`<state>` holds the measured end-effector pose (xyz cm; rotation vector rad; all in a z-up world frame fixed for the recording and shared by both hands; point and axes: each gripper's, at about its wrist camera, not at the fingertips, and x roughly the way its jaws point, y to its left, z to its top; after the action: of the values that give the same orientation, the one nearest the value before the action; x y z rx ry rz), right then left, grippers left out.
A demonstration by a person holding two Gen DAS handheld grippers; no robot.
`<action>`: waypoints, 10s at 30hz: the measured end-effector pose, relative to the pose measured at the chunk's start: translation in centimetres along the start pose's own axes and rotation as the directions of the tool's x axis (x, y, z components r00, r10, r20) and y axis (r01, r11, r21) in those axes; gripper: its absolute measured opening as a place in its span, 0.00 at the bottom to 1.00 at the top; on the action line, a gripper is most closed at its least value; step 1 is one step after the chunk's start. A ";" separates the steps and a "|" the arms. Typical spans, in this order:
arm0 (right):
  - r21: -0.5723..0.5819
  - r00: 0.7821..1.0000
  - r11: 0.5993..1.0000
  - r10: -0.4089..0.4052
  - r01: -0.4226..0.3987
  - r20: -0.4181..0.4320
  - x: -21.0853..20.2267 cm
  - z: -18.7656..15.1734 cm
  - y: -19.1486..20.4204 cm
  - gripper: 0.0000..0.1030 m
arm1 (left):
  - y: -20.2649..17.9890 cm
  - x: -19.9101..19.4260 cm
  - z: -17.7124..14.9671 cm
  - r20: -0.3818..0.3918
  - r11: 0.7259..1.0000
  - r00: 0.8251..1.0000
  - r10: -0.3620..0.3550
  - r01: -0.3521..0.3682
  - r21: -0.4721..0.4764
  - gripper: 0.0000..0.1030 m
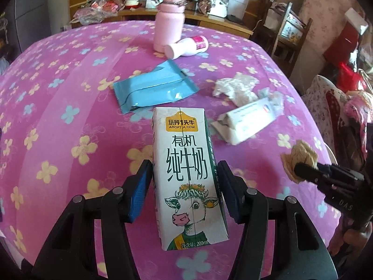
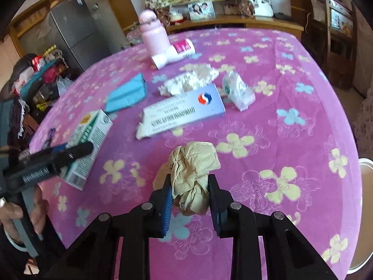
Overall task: Collect trash
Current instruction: 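Carry the milk carton and beige paper over the bucket and open both tools, then move both open tools back over the table toward the remaining trash, then grasp the white medicine box with the left tool while the right tool grasps crumpled tissue, then carry the medicine box and tissue over the bucket and open both tools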
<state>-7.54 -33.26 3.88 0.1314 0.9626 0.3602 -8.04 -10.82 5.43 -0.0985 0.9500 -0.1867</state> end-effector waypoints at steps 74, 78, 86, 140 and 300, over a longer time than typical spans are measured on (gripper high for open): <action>0.436 0.927 0.848 -0.368 0.301 0.076 -15.8 -10.5 -24.7 0.26 | -34.0 4.0 -2.9 -0.134 0.853 0.956 -0.260 0.292 0.432 0.54; 0.437 0.926 0.846 -0.372 0.307 0.069 -15.7 -10.4 -25.3 0.26 | -34.7 4.6 -2.6 -0.150 0.851 0.951 -0.269 0.308 0.425 0.54; 0.443 0.920 0.834 -0.390 0.329 0.050 -15.5 -10.2 -26.7 0.26 | -36.6 6.3 -2.1 -0.188 0.846 0.942 -0.277 0.332 0.417 0.54; 0.360 0.883 0.838 -0.463 0.410 0.072 -14.3 -7.6 -21.5 0.64 | -27.2 3.9 -1.7 -0.108 0.912 0.971 -0.213 0.238 0.333 0.56; 0.317 0.952 0.924 -0.271 0.215 0.145 -16.0 -7.2 -17.2 0.16 | -29.2 1.7 0.1 -0.093 0.865 0.964 -0.247 0.263 0.426 0.47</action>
<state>-17.58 -55.34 7.70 0.3116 0.8306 -0.0316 -10.37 -39.77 8.91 0.1958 0.9081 -0.6464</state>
